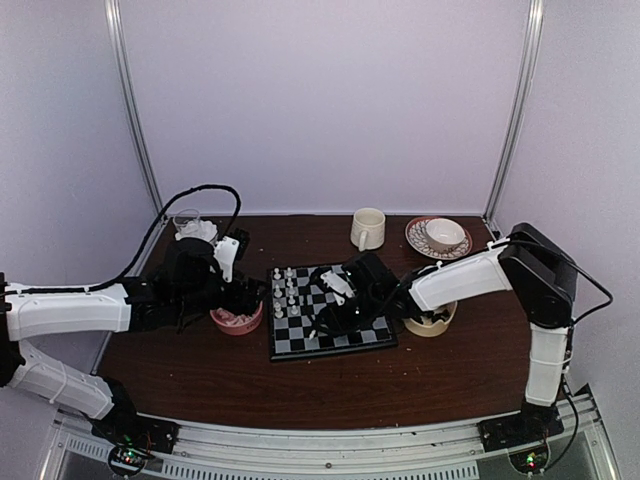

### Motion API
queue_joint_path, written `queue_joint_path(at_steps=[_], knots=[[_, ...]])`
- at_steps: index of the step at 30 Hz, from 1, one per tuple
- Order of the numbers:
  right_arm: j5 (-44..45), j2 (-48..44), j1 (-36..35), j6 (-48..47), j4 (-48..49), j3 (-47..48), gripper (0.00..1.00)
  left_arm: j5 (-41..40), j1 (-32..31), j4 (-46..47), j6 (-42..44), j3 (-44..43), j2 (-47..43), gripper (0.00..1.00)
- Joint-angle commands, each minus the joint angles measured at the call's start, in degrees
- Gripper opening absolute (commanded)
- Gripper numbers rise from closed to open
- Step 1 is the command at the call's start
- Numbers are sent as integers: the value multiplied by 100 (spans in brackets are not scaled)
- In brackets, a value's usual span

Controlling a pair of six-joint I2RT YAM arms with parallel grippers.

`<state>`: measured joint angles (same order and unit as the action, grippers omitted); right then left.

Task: Set up the chess pieces on the board
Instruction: Pick up the bishop from the chessboard.

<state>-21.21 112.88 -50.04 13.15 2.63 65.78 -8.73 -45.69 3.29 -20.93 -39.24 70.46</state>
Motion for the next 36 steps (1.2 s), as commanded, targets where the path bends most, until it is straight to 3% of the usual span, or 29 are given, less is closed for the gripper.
queue_joint_path(at_steps=[1,11,16,20,36], knots=[[-177,163,27,109,97,179,44,65,8,154,69,-170,1,74],[-348,176,30,66,79,198,38,67,8,143,80,-159,-44,74],[-384,136,30,63,171,178,47,65,8,145,89,-162,-57,75],[-392,194,29,147,245,225,47,65,8,154,97,-162,-58,75],[-454,340,20,188,194,326,32,82,8,137,106,-188,-16,75]])
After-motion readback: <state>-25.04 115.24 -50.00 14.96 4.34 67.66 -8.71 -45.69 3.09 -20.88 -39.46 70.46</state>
